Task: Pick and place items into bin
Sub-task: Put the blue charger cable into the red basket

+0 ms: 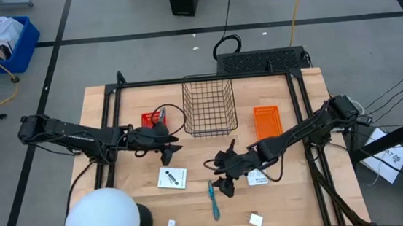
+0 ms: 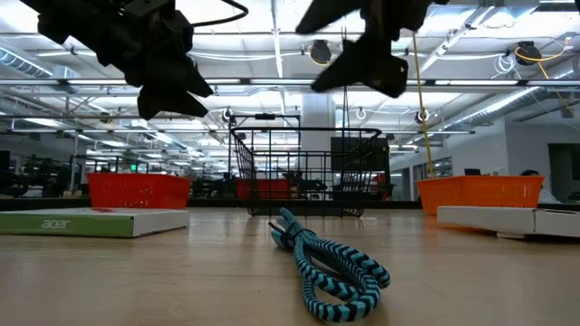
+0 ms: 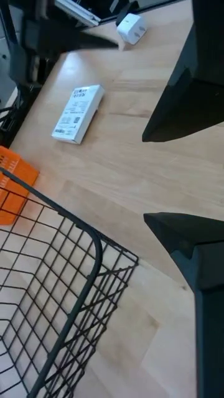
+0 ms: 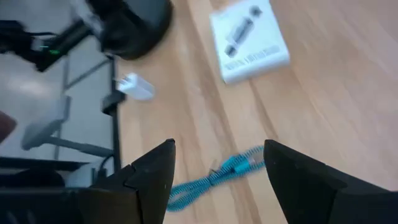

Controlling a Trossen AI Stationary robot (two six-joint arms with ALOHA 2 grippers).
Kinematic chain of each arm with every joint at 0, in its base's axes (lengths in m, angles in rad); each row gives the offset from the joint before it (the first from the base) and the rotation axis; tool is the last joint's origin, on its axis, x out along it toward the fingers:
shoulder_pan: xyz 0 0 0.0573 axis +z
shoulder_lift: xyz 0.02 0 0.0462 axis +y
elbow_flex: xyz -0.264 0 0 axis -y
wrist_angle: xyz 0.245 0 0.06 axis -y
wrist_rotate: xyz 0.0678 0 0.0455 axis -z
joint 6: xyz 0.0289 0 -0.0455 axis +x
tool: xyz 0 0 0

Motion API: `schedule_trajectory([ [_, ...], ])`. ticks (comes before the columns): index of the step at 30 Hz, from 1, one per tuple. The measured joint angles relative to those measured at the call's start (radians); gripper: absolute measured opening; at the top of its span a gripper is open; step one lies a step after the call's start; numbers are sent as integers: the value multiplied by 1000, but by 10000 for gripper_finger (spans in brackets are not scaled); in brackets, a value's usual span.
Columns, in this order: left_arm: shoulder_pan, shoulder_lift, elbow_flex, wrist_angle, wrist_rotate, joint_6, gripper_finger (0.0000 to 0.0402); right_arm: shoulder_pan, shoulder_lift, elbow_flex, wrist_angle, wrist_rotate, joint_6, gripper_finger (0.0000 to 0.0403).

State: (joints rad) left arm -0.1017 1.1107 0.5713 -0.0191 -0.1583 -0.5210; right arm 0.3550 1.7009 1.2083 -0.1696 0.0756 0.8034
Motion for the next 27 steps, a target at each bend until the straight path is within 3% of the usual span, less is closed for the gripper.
schedule_trajectory([
  [8, -49, 0, 0, -4, -11, 37, 200, 0, 135, 98, -112, -45, 110, 235],
  [18, -83, 0, 0, -6, -53, 68, 200, -7, 277, 237, -271, -49, 130, 235],
  [27, -92, 0, 0, -6, -72, 76, 200, -18, 348, 273, -270, -51, 151, 235],
])
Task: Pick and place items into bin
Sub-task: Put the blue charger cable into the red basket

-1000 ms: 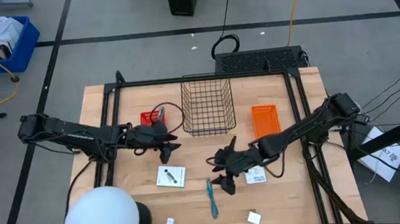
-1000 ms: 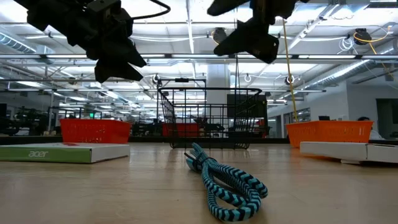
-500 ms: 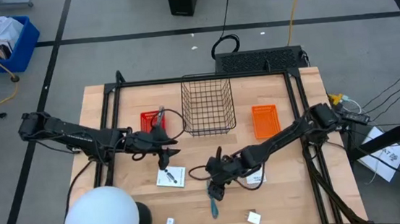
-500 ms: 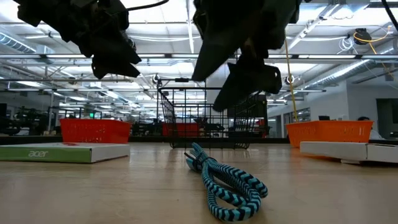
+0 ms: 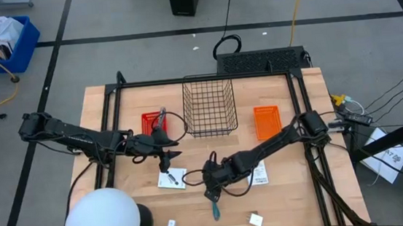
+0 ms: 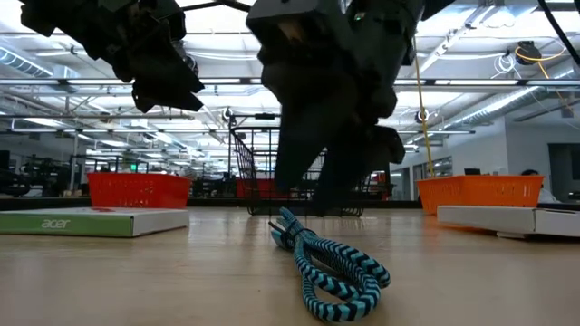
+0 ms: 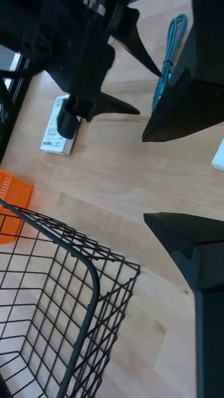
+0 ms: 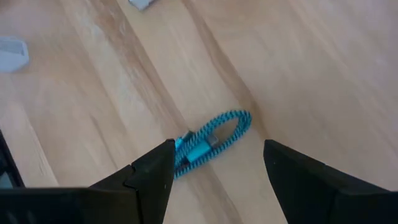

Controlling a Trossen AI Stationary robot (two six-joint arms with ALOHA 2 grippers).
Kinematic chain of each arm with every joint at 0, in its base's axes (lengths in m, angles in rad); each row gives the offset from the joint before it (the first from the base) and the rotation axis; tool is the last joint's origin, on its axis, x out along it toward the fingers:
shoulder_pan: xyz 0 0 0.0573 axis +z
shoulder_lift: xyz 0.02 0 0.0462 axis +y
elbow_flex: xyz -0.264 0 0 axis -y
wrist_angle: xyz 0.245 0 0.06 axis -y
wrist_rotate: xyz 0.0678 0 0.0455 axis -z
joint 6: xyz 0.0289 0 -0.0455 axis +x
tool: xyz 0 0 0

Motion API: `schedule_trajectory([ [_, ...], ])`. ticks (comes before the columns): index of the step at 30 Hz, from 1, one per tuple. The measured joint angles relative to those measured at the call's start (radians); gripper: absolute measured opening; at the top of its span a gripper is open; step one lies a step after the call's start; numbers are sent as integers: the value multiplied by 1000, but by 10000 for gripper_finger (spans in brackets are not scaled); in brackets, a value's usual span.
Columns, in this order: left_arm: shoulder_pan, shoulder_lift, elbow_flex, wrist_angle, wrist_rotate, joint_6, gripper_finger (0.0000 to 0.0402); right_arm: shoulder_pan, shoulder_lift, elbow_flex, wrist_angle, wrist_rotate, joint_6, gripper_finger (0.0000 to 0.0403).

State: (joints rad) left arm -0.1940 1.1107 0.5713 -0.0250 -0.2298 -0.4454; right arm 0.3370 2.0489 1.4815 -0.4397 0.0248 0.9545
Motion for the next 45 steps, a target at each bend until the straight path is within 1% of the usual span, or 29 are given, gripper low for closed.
schedule_trajectory([
  [3, -1, 0, 0, 0, 0, 1, 200, -1, 11, 0, 36, -17, -1, 235],
  [6, -11, 0, 0, 0, -4, 6, 200, 0, 12, -1, 26, -23, -1, 235],
  [12, -25, 0, 0, 1, -7, 14, 200, -3, 12, 0, 36, 4, -28, 235],
  [16, -27, 0, 0, 4, -8, 16, 200, -9, 57, 0, 83, -10, -30, 225],
  [18, -27, 0, 0, 5, -8, 15, 200, -10, 74, 2, 100, -49, -27, 213],
  [19, -27, 0, 0, 4, -8, 15, 200, -11, 76, 3, 97, -50, -26, 206],
  [24, -31, -1, -1, 5, -8, 18, 200, -8, 77, 2, 79, -20, -43, 160],
  [27, -31, 0, -1, 7, -8, 17, 200, -8, 75, 2, 52, -17, -55, 119],
  [32, -31, 0, -1, 6, -8, 16, 200, -9, 69, 0, 33, -18, -92, 29],
  [33, -31, 0, -1, 6, -8, 16, 200, -9, 67, 0, 36, -18, -106, 17],
  [36, -31, 0, -1, 6, -8, 18, 200, -8, 51, -3, 35, -10, -119, 14],
  [40, -31, 0, -1, 8, -8, 18, 200, -5, 11, -4, 41, 30, -158, 9],
  [45, -31, 0, -1, 7, -8, 18, 200, 5, -58, -3, 42, 118, -201, 6],
])
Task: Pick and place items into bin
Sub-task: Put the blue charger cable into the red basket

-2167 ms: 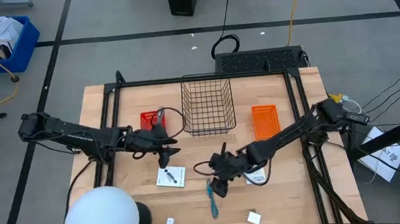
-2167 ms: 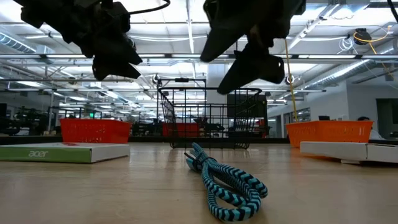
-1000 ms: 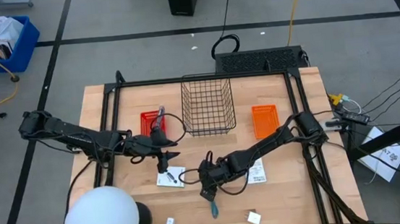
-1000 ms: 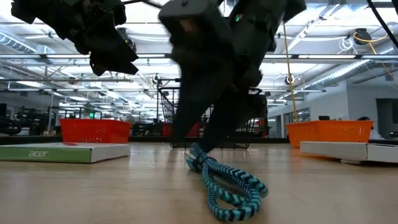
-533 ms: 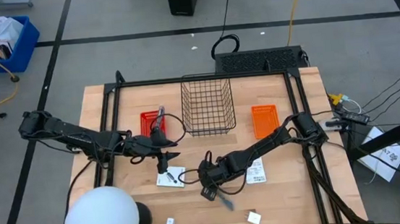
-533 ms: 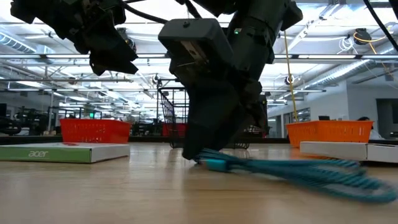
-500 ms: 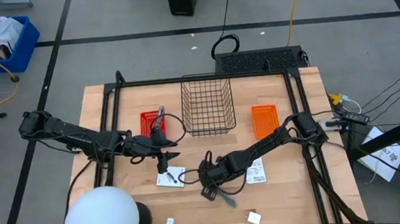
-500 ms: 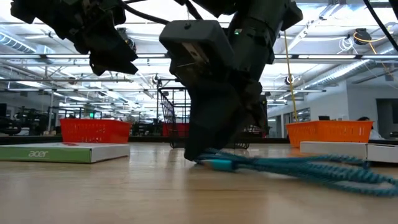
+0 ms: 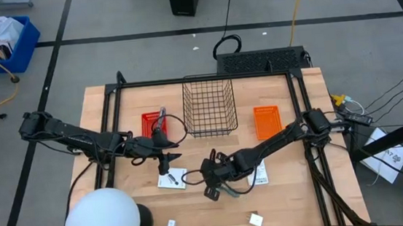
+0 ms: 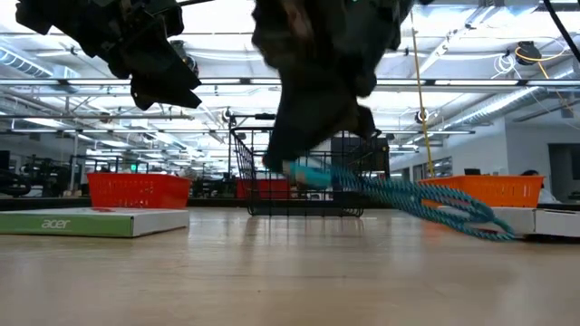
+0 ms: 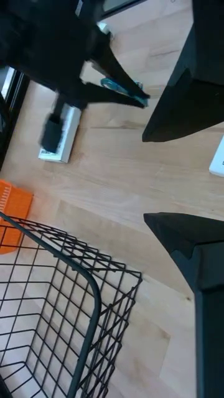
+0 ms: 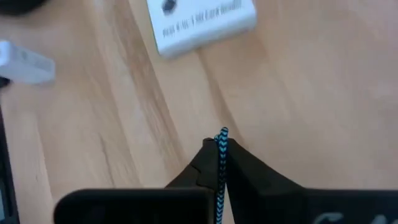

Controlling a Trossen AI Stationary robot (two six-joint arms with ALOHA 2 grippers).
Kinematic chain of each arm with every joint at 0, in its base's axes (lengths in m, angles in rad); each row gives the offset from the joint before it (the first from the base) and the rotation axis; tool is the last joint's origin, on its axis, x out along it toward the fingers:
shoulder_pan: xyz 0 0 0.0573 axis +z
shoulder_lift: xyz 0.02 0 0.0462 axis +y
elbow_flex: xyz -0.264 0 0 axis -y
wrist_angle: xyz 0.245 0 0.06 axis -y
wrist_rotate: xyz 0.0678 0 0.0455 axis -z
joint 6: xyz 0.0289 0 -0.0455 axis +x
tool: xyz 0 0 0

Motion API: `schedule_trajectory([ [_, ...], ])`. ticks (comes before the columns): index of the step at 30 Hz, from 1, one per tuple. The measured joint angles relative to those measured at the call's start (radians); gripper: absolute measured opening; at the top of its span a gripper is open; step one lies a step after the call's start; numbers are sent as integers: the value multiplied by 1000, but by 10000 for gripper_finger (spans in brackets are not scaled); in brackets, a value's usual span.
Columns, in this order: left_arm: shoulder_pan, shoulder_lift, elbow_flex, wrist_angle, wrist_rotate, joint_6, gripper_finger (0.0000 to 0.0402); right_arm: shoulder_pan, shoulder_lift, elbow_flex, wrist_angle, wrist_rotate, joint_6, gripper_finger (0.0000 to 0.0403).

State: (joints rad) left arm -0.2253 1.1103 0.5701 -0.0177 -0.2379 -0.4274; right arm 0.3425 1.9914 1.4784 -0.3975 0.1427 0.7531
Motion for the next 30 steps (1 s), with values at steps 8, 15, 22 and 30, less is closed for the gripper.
schedule_trajectory([
  [8, 0, 0, 0, 0, 0, -4, 200, 52, -154, 0, 9, 267, -138, 5],
  [15, 0, 0, 0, 69, -3, -9, 200, 79, -254, 2, 141, 432, -328, 3],
  [22, -29, 9, 0, 246, 52, 131, 200, 78, -263, 2, 244, 433, -447, 3],
  [30, -108, 8, 0, 348, 55, 272, 200, 78, -263, 2, 350, 437, -563, 3],
])
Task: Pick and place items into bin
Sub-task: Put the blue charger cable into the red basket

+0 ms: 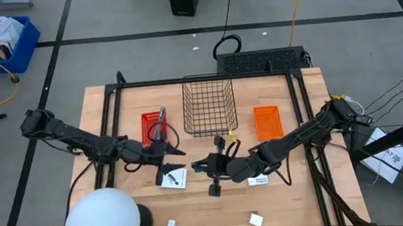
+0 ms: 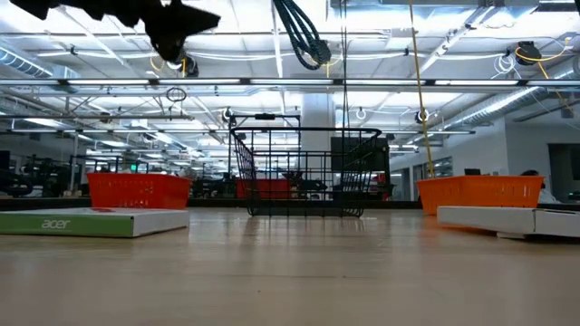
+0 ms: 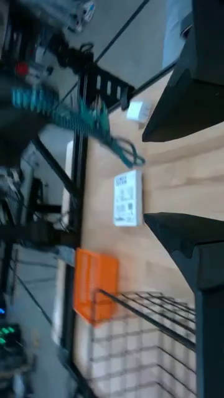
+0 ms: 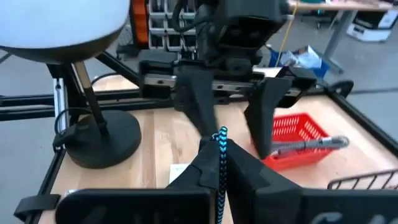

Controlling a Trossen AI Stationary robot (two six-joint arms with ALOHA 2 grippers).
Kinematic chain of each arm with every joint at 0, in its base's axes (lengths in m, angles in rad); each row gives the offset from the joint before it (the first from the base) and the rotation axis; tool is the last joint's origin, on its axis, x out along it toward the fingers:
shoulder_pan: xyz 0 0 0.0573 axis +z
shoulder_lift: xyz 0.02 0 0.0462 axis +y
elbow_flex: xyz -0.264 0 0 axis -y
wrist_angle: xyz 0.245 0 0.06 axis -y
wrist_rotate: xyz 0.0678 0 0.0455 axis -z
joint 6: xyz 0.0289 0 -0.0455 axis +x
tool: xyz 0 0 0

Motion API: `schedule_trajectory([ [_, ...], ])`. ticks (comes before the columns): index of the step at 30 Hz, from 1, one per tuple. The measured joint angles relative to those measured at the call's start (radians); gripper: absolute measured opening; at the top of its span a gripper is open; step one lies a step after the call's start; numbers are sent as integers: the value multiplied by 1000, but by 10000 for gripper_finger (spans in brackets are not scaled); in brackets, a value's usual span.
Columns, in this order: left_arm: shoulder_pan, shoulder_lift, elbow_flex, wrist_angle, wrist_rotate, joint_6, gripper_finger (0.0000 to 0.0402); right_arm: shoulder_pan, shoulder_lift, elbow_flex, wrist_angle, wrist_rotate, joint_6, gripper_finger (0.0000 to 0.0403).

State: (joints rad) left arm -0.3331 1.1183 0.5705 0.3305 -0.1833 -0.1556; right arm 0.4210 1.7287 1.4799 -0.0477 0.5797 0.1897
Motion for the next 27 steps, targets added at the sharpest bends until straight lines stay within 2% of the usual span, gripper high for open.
schedule_trajectory([
  [8, -68, 33, 0, 116, -8, 66, 200, -3, 0, 0, 159, -15, -117, 3],
  [13, -60, 61, 1, 167, -47, 68, 200, -23, 0, -4, 217, -83, -134, 3],
  [18, -37, 106, 0, 209, -45, 52, 200, -48, 0, -17, 265, -103, -149, 3],
  [22, -22, 151, 1, 277, -11, 44, 200, -74, 0, -34, 312, -166, -140, 3],
  [27, -14, 180, 1, 331, 25, 44, 200, -92, 0, -66, 347, -166, -125, 3],
])
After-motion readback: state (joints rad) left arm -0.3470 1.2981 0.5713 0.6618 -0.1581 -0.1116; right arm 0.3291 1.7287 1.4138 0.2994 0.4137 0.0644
